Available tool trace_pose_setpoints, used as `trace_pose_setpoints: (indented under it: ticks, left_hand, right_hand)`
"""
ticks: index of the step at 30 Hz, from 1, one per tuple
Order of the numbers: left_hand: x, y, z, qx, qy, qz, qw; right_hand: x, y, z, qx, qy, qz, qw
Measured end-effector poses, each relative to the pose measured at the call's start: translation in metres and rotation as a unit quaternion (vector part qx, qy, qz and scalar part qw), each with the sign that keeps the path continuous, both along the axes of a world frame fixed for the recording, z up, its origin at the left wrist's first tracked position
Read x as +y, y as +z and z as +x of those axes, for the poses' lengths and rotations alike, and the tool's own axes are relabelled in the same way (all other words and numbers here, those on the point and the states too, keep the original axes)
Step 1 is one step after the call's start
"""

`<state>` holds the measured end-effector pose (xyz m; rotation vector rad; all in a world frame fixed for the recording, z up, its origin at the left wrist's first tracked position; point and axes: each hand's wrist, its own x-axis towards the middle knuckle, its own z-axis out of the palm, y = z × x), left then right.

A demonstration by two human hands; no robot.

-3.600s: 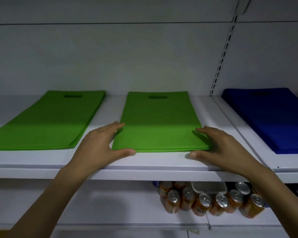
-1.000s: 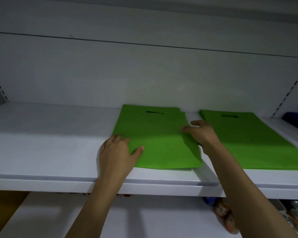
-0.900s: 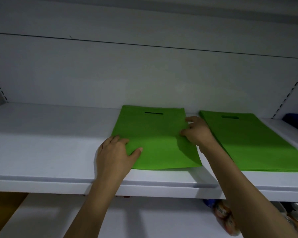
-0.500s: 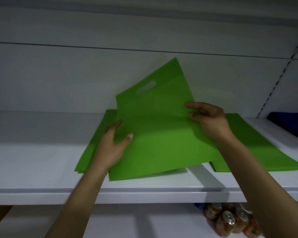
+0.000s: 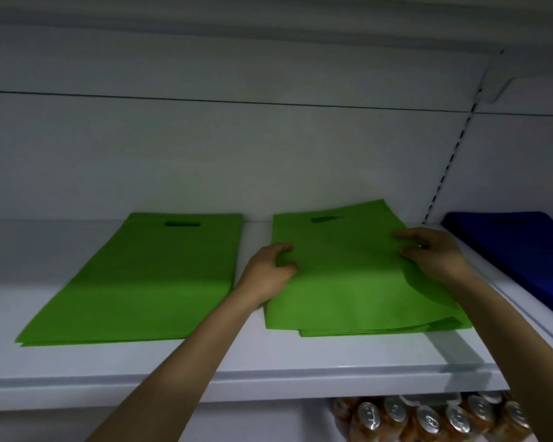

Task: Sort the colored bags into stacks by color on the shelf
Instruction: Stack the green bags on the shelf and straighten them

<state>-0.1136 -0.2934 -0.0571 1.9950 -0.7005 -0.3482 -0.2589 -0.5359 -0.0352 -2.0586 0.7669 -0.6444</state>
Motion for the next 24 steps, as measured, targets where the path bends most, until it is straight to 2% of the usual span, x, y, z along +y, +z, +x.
trace_pose_setpoints:
  ticks: [4, 7, 10, 17, 20, 24]
  left_hand:
    - [-0.022, -0.013, -0.002, -0.047, 0.000, 0.062, 0.997]
    - [-0.027, -0.026, -0.004, -0.132, 0.021, 0.105, 0.985]
    - [-0.030, -0.035, -0.002, -0.192, 0.027, 0.139, 0.971]
    - [-0.032, -0.036, -0.001, -0.191, 0.028, 0.153, 0.969]
    - [-0.032, -0.036, -0.002, -0.206, 0.028, 0.165, 0.964]
    - [-0.030, -0.031, -0.006, -0.196, 0.028, 0.151, 0.969]
  right_hand:
    - [-0.036, -0.008, 0.002, 0.088, 0.039, -0.014, 0.995]
    - [-0.051, -0.017, -0.002, 0.110, 0.054, -0.022, 0.992]
    - [-0.058, -0.027, -0.008, 0.087, 0.046, -0.001, 0.995]
    - [-0.057, -0.033, -0.024, 0.016, 0.073, 0.081, 0.994]
    - [-0.059, -0.034, -0.028, 0.013, 0.106, 0.108, 0.988]
    - [-0.059, -0.041, -0.027, 0.088, 0.134, -0.017, 0.987]
